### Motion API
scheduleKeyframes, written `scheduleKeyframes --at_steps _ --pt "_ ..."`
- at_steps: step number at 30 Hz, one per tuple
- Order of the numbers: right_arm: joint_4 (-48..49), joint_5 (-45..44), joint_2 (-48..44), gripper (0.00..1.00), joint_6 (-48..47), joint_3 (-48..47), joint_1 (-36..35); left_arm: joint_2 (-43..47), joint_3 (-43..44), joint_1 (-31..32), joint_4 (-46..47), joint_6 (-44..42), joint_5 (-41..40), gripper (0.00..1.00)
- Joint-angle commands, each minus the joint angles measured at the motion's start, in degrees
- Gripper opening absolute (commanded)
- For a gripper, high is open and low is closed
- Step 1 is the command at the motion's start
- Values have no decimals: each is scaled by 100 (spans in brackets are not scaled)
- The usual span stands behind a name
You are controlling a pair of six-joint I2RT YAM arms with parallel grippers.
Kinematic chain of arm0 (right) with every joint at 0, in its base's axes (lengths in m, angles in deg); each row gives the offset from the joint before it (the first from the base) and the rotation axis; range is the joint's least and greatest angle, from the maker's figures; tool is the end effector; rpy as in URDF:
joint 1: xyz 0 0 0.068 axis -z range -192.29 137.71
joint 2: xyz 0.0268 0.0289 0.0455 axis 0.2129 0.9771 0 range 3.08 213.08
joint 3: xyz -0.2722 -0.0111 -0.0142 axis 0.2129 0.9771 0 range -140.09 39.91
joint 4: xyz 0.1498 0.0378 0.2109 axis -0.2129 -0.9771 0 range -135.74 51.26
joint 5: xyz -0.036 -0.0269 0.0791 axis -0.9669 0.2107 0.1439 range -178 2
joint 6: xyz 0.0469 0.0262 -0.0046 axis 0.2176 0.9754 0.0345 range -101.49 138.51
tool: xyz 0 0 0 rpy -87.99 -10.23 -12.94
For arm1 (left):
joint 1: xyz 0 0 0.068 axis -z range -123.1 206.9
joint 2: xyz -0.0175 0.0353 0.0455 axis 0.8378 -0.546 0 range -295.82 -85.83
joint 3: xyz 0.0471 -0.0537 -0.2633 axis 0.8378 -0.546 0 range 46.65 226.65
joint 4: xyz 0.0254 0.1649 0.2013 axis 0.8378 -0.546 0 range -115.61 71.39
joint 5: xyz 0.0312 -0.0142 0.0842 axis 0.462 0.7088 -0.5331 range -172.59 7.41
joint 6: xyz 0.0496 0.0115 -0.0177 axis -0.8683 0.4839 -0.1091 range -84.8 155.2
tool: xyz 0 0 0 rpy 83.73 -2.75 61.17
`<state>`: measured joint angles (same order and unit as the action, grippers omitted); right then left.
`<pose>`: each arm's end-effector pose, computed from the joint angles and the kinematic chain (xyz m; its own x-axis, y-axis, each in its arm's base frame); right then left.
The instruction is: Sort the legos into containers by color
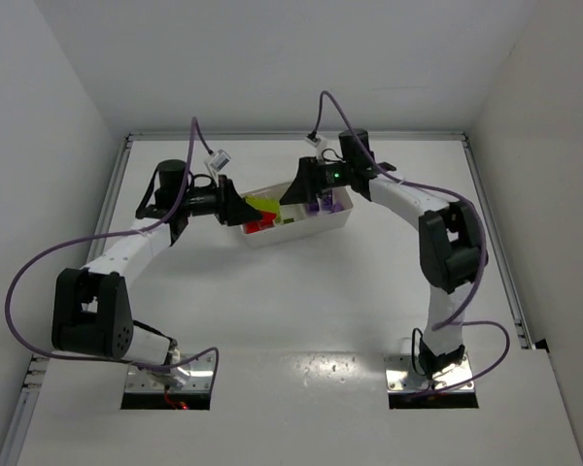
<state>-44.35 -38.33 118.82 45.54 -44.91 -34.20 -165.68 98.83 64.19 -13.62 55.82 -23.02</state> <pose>0.4108 0.1945 0.2191 -0.8600 -0.0290 -0.5095 -0.4704 0.4321 0.7694 0.2970 -0.0689 0.2773 -0.6586 -0.0957 -0.7464 0.6639 0.3930 -0.6362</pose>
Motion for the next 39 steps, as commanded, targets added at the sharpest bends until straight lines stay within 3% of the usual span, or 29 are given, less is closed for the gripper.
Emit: scheduleKeyframes --at_steps 1,6,17,30,35,39 --pt "805 1462 -929 90 -734 437 -41 -196 115 44 99 -206 747 6" --pt "2518 2361 -1317 90 224 1247 11 -495 441 176 -366 -427 1328 10" --pt "1914 2364 -1476 90 -268 1459 -112 -1567 1672 571 -2160 -1578 2884 11" --pt "1984 2205 -1423 90 65 1406 -112 -2007 1866 792 -2723 -1350 2559 10" --pt "2002 2205 -1370 80 259 1459 -112 -2060 2033 792 -2968 -1569 2559 10" --pt "1844 2205 -1248 80 417 1564 -112 -2060 2156 792 -3189 -1974 2559 10"
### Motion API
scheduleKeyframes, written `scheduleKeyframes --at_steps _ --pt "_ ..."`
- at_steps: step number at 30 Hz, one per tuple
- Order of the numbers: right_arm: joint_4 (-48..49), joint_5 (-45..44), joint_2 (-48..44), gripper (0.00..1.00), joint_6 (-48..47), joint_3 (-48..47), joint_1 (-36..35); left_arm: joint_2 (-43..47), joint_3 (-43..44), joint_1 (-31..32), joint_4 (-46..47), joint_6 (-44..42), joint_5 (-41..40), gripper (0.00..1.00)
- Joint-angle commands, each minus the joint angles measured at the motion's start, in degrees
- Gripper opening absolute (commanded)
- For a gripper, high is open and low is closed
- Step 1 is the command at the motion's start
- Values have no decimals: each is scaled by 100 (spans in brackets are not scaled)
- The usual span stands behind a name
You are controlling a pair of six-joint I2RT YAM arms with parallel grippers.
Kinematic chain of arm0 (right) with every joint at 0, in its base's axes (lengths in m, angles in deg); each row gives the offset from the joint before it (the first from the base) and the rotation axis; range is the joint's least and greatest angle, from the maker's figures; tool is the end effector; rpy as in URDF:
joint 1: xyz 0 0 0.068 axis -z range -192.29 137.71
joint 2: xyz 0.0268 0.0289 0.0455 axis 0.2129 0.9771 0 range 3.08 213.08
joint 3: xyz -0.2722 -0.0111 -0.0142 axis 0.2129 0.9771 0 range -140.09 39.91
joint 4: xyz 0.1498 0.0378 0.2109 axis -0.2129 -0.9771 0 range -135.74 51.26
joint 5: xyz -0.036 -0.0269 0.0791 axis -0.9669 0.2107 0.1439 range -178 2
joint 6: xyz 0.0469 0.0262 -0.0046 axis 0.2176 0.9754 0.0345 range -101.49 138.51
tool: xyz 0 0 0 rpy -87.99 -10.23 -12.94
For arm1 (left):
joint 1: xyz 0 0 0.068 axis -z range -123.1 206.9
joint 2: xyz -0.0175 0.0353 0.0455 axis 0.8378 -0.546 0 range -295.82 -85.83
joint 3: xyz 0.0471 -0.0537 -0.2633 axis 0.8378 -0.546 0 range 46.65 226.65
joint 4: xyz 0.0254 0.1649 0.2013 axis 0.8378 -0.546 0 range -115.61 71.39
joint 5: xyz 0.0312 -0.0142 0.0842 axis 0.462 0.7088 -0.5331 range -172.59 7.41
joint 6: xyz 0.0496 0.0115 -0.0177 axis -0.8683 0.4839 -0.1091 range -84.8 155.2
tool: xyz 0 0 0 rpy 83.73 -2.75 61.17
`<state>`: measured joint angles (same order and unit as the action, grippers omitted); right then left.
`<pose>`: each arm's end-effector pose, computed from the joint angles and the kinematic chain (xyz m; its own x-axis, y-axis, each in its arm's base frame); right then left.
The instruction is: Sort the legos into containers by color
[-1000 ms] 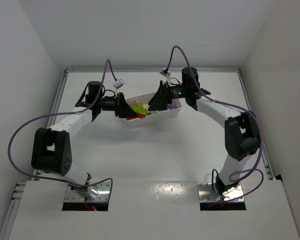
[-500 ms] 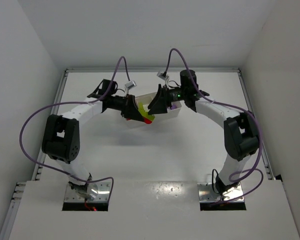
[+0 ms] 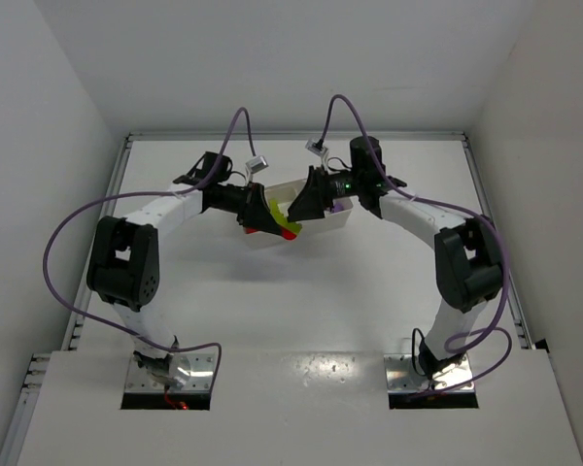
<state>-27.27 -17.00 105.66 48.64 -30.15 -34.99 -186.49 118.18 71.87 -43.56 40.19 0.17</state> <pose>0.3525 0.1840 0.2593 -0.7583 -0.1401 -0.6367 -0.6464 0.0348 0.7622 0.3370 -0.1266 0.2425 -0.8312 0.2107 -0.5145 0.5244 -0.0103 -0.8514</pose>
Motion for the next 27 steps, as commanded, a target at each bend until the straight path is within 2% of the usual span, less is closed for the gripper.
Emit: scheduleKeyframes --at_steps 1,3,5,15,19,20,23,27 --pt "137 72 69 79 185 141 -33 20 221 24 -247 -481 188 10" --pt "434 72 121 79 519 194 -33 20 221 24 -317 -543 188 10" --pt "524 124 121 74 669 195 -33 20 274 24 -318 -596 188 10" --pt "576 239 367 55 722 90 -200 73 274 24 -554 -886 135 10" --pt "628 239 420 38 722 37 -261 73 274 24 -555 -939 135 10" --pt "629 239 420 25 722 37 -261 73 274 24 -607 -991 83 10" --pt "682 239 420 2 722 -16 -261 126 152 24 -608 -1044 82 10" --pt "682 239 263 0 775 37 -200 179 -59 24 -660 -1159 -31 10"
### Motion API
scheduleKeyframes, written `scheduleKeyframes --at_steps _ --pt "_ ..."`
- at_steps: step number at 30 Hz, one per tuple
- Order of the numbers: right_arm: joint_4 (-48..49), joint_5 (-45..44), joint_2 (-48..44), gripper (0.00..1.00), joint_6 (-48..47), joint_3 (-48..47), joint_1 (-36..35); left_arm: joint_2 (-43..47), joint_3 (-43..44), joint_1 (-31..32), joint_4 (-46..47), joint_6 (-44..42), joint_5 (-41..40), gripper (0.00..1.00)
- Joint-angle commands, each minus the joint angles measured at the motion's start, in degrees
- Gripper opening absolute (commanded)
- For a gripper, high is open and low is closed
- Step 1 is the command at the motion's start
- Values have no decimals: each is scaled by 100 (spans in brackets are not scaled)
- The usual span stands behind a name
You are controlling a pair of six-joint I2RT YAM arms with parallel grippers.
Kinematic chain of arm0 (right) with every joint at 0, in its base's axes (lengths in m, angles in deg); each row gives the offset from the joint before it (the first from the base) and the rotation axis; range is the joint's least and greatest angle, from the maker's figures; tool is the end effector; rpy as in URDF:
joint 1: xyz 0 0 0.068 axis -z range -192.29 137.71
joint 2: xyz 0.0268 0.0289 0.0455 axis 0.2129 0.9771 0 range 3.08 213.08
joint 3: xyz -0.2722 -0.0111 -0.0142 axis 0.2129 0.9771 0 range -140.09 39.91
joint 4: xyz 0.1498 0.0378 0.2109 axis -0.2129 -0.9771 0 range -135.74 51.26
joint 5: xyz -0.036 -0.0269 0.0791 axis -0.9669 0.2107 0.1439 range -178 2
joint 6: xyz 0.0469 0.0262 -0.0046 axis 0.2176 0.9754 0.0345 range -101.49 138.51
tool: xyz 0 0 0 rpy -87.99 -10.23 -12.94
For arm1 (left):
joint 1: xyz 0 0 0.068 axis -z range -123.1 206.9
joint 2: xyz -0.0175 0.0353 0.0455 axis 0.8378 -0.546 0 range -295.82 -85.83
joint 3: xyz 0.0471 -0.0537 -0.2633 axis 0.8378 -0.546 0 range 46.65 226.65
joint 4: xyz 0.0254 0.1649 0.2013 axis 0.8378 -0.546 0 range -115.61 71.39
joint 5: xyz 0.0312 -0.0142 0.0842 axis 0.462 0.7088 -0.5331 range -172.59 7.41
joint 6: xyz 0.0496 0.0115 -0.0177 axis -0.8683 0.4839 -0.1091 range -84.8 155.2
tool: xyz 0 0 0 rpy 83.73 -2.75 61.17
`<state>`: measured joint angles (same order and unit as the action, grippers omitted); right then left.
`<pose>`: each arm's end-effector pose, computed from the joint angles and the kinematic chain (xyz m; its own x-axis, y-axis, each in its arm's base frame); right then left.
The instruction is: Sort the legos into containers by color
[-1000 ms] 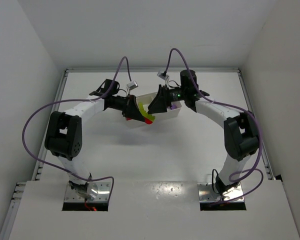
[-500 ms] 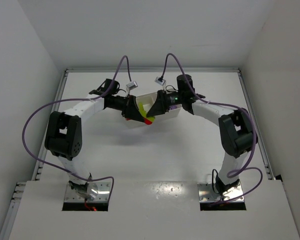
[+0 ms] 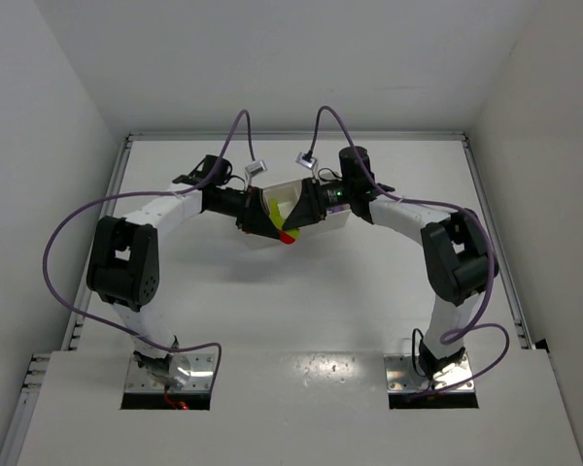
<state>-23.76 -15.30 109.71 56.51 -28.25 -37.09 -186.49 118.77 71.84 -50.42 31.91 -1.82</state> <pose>0.3509 0.1996 0.2273 -0.8513 -0.1918 -0.4884 -0.5019 0.0262 0.8645 0.3313 -0.1247 0.2393 -0.8090 0.2252 -0.5430 0.5604 0.0162 -0.8281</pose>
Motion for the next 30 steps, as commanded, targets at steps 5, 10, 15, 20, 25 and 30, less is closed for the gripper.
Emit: scheduleKeyframes --at_steps 5,10,15,20,25,30 --pt "330 68 -520 0 41 232 185 302 -461 27 26 -514 -17 10" --pt "207 68 -1012 0 41 873 352 407 -760 27 -27 -691 -166 10" --pt "207 68 -1539 0 41 1489 528 591 -1041 88 -79 -814 -378 14" --pt "84 16 -1804 0 -12 1876 765 828 -1244 141 -79 -998 -431 14" --pt "346 -46 -1743 0 216 1877 880 1346 -1358 141 -79 -1104 -755 14" --pt "1093 -353 -840 0 972 1096 819 2084 -1814 -140 866 -262 -1282 14"
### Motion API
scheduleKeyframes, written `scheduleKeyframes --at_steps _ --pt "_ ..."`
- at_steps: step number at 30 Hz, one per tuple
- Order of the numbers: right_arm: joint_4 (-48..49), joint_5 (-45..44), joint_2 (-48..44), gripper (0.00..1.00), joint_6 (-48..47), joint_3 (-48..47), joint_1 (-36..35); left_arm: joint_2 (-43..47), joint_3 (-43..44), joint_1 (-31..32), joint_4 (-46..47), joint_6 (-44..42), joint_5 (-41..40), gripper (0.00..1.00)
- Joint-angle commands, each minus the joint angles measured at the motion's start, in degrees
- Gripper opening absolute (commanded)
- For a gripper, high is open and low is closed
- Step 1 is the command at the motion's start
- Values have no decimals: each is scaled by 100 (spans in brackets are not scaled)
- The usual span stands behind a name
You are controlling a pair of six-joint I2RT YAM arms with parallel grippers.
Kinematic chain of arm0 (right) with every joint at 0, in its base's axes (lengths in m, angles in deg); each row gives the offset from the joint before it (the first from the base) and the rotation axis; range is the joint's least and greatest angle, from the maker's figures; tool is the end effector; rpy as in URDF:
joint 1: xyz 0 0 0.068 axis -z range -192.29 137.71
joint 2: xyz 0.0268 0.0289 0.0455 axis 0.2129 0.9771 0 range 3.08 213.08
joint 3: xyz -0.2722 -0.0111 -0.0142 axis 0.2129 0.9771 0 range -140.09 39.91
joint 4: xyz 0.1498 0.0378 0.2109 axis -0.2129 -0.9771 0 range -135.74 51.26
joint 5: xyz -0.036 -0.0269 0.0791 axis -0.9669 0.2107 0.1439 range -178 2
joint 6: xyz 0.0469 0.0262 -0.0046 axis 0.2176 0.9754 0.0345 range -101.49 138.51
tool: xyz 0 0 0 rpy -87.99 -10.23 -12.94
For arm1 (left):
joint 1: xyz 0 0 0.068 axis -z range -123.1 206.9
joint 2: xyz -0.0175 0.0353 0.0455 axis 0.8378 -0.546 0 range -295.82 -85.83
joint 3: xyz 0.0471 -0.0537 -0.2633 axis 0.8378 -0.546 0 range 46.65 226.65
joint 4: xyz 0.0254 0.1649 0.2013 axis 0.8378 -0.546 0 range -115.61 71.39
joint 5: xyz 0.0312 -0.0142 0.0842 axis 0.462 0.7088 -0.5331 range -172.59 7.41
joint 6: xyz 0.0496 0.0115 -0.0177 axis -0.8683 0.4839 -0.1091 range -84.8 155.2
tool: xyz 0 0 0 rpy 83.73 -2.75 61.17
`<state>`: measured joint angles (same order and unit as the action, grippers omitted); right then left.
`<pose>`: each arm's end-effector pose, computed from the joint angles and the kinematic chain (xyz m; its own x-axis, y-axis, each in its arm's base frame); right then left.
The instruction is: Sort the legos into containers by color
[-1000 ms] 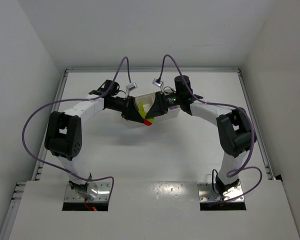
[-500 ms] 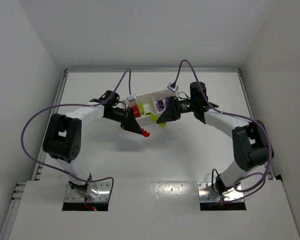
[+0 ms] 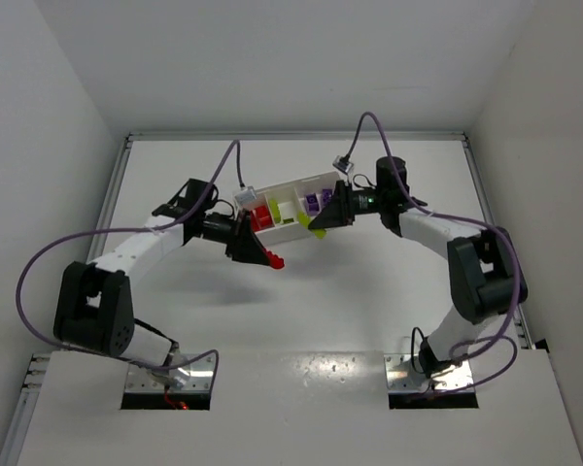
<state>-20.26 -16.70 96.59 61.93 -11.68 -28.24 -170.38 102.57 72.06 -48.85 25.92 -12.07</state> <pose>0.3147 0.1250 0.2240 -0.9127 -0.0317 -0.4074 -0.4080 0.1255 0.9043 0.2646 -0.1064 0.2381 -0.7256 0.2521 -0.6403 0.6835 0.1558 -0.7132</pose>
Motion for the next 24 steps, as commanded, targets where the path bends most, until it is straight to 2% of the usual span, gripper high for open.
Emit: scheduleKeyframes --at_steps 1,6,12,14,15,17,22,23,24 --pt "823 -214 640 0 526 -893 -67 579 -309 -214 791 496 -345 14" --pt "1281 -599 1755 0 1300 -1896 -233 826 -424 -531 923 681 -609 14" --pt "1194 -978 2460 0 1362 -2451 -234 1002 -486 -760 1090 875 -733 14" --pt "948 -1118 2627 14 1222 -2591 -234 1002 -424 -821 1152 928 -794 14" --pt "721 -1171 2628 31 1039 -2714 -286 1002 -424 -874 1221 989 -855 14" --pt "430 -1251 2707 46 924 -2864 -356 1002 -424 -874 1274 1042 -856 14" --pt "147 -1356 2874 67 615 -3111 -471 1002 -424 -927 1494 1174 -909 14" --pt "147 -1356 2874 76 615 -3189 -471 1002 -424 -927 1495 1226 -909 14" --pt "147 -1356 2874 78 615 -3190 -523 941 -424 -927 1556 1227 -909 14"
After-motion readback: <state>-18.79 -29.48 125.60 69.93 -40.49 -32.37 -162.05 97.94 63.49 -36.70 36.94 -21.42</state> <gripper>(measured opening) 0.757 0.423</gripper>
